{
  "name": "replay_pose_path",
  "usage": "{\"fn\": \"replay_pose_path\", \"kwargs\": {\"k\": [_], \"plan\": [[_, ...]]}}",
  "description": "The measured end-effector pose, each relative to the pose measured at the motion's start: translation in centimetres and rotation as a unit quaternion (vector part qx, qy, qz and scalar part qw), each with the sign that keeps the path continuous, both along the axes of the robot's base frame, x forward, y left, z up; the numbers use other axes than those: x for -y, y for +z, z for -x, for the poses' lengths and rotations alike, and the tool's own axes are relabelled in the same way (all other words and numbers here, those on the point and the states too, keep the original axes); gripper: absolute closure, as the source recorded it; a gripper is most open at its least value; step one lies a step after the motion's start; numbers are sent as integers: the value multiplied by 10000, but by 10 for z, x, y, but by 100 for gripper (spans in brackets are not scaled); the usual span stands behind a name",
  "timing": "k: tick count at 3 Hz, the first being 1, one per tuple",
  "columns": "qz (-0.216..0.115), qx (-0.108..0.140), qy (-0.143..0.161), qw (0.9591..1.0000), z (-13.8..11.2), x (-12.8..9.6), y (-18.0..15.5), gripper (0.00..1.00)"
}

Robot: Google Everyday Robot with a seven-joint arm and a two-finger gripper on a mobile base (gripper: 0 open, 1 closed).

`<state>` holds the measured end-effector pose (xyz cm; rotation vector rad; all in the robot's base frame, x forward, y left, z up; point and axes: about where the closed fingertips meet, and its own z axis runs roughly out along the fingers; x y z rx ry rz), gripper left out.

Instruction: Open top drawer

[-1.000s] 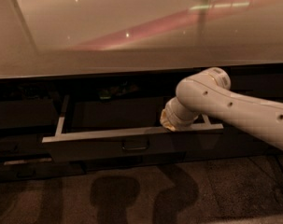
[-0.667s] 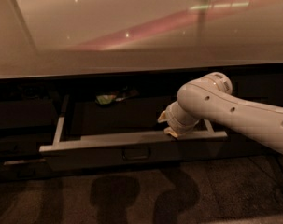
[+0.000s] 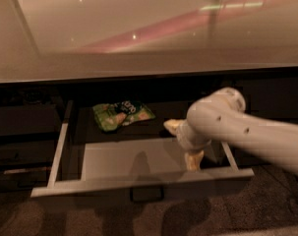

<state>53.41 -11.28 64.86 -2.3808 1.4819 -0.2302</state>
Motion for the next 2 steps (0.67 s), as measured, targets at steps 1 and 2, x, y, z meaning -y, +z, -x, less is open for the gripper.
{"fn": "replay_pose_path", "kwargs": {"k": [1,2], "plan": [[259,-4,-255,9993,48,9,-27,0],[715,308,-199,9968,88,13,-39,0]]}}
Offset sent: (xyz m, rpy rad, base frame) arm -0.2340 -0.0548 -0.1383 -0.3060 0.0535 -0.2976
